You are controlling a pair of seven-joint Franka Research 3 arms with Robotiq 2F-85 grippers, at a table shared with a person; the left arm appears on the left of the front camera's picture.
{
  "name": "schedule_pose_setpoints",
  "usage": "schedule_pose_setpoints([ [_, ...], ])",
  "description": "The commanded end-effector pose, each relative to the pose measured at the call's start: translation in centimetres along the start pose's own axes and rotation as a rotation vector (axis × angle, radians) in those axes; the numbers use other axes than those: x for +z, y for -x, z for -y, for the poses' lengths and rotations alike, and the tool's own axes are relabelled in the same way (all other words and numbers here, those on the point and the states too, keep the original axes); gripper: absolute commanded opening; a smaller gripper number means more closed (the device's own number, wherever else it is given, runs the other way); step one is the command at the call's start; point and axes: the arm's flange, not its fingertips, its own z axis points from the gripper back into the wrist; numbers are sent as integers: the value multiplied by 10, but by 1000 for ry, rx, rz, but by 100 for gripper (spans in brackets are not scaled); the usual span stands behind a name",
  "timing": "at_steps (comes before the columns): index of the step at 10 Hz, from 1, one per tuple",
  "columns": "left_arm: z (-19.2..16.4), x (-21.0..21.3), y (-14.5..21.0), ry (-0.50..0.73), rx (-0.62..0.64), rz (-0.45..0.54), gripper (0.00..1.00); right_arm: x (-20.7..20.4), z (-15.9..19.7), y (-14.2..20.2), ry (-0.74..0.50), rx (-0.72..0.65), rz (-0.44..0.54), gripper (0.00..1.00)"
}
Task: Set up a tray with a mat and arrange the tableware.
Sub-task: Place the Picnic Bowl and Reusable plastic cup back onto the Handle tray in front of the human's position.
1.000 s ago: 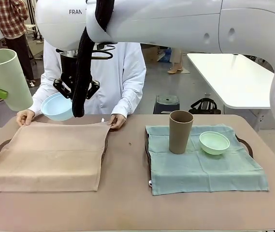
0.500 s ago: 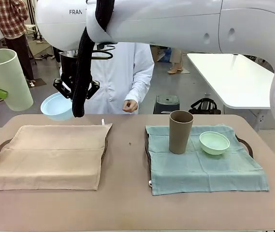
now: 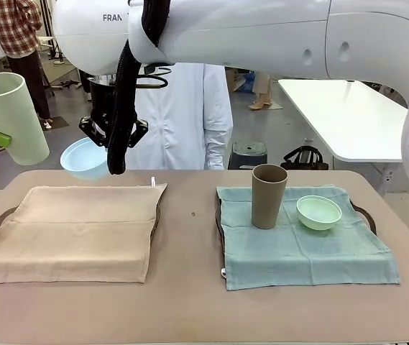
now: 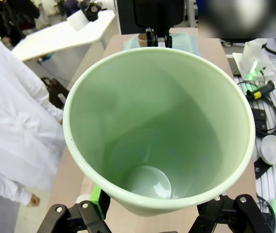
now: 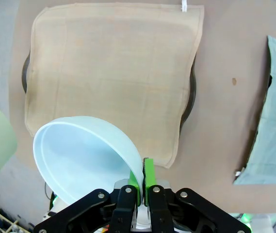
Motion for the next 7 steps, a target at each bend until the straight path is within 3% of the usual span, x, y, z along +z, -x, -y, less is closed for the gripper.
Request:
schedule_pose_setpoints([
  [1, 0, 0, 0, 0, 0, 0, 84, 0, 0, 0, 0, 0, 0, 5],
  [3, -24, -21, 45, 70, 26, 24, 84, -35, 24, -21, -144, 13, -34, 5],
  [7, -43, -44, 104, 113, 64, 44, 84, -106, 49, -41, -172, -27, -137, 5],
])
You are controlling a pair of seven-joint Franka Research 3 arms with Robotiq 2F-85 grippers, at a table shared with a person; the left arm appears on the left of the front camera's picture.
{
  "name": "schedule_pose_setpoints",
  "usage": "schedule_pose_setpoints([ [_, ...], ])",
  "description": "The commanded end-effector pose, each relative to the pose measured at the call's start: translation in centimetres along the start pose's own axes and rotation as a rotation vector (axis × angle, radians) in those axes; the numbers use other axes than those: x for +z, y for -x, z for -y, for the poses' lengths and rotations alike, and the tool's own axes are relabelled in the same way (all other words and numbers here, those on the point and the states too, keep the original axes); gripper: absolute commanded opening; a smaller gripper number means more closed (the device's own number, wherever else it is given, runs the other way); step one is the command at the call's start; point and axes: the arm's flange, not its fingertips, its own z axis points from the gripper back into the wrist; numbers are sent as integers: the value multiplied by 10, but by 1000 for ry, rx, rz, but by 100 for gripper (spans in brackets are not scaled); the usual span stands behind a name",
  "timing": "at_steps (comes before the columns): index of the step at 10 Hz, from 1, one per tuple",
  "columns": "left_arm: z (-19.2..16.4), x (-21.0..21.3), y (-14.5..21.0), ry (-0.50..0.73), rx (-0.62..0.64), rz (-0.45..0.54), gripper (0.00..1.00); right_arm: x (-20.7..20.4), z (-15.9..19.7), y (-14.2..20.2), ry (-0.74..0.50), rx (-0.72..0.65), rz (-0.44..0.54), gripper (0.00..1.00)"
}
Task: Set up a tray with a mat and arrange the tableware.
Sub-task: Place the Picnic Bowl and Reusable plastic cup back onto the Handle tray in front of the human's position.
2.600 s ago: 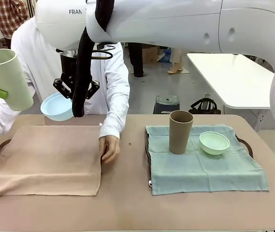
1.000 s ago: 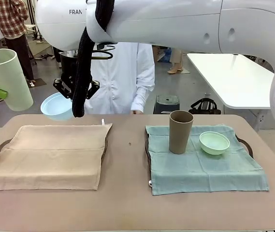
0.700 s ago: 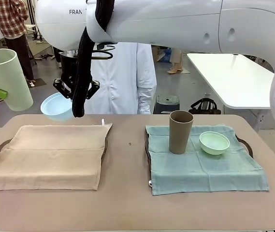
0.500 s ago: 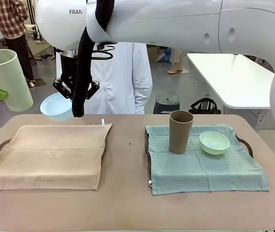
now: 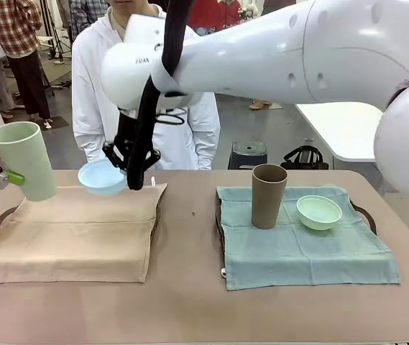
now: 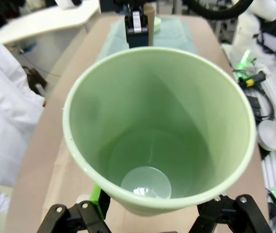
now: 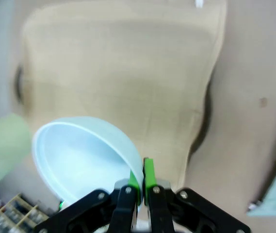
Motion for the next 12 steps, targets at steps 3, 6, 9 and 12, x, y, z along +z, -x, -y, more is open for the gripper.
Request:
schedule_pose_setpoints([
  [3, -26, 2, 26, 22, 28, 67, 84, -47, 15, -4, -4, -25, -92, 5],
  [6, -38, -6, 45, 54, 76, 59, 84, -55, 17, -11, -23, -25, -83, 5],
  [9, -33, -11, 37, 17, 148, 32, 84, -57, 18, -11, 21, -33, -77, 5],
  [12, -35, -15, 50, 60, 111, 23, 84, -56, 18, -11, 21, -34, -77, 5],
])
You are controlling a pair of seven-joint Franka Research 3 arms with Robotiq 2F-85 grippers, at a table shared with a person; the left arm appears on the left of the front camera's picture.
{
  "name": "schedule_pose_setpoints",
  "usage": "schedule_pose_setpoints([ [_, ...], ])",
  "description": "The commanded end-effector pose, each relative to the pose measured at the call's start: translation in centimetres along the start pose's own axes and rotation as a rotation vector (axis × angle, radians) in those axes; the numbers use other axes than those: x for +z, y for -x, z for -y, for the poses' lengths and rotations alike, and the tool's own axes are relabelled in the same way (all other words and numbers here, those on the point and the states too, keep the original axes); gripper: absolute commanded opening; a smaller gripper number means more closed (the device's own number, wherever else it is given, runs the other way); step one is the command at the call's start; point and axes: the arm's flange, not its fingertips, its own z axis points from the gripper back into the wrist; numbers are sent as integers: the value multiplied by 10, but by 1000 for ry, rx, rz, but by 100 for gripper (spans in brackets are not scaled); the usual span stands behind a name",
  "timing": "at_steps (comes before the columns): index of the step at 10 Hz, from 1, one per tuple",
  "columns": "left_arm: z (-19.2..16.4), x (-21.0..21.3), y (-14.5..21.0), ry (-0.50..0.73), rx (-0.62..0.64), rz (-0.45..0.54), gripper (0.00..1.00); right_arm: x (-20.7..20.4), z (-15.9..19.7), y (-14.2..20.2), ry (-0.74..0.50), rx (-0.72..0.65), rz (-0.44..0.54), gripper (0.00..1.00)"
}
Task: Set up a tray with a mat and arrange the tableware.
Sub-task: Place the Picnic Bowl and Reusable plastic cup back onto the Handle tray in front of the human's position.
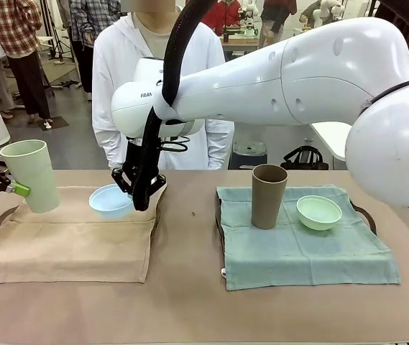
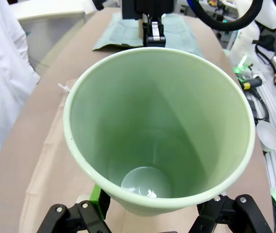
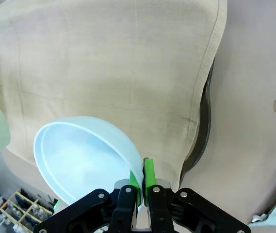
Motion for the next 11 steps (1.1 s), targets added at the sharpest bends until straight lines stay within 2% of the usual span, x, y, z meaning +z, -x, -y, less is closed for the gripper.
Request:
schedule_pose_setpoints([
  [1, -2, -6, 5, 38, -9, 0, 84, -7, 2, -3, -17, 33, -17, 5],
  [4, -12, -29, 19, 71, -50, -6, 84, -32, 3, -16, -16, 62, -47, 5],
  [11, -30, -51, 41, 79, -130, -5, 84, -51, 0, -27, -23, 88, -53, 5],
])
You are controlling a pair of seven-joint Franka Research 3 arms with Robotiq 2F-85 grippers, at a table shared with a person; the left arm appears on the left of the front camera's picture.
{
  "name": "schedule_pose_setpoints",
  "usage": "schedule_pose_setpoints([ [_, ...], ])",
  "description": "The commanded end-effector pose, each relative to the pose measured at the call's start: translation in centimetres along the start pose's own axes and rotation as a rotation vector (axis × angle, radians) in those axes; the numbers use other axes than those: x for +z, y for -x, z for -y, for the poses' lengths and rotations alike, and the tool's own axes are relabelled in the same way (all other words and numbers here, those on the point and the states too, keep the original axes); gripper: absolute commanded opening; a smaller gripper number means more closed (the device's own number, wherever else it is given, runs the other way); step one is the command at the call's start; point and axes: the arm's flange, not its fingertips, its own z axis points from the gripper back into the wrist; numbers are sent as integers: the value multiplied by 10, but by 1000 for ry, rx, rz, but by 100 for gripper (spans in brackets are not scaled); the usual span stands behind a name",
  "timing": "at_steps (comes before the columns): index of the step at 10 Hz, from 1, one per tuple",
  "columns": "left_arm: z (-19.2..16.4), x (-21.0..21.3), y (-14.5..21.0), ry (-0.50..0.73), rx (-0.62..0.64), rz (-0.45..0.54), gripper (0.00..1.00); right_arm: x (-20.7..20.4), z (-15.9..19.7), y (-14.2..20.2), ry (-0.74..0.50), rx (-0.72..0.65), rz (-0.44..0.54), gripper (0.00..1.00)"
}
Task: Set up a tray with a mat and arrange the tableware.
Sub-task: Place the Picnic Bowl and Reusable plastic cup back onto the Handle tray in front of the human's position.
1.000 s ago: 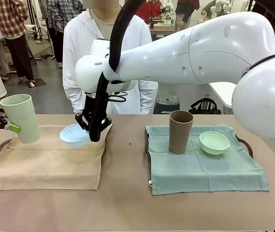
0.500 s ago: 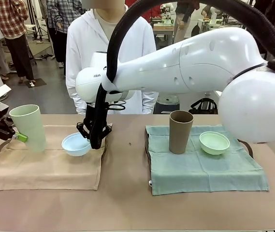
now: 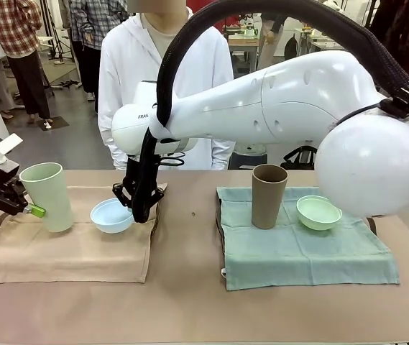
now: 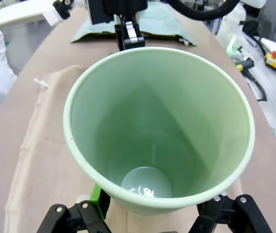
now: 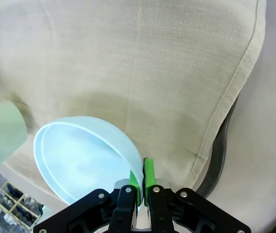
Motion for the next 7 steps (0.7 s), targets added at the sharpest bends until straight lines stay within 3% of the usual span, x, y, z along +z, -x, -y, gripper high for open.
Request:
schedule_pose_setpoints([
  [1, -10, 1, 4, -16, -53, 8, 84, -1, -4, -7, -25, 25, -7, 5],
  [6, -20, -3, 15, -13, -52, -2, 84, -5, -4, -8, -18, 34, -11, 5],
  [7, -20, -2, 15, -14, -48, -6, 100, -4, -5, -8, -7, 41, -5, 65],
])
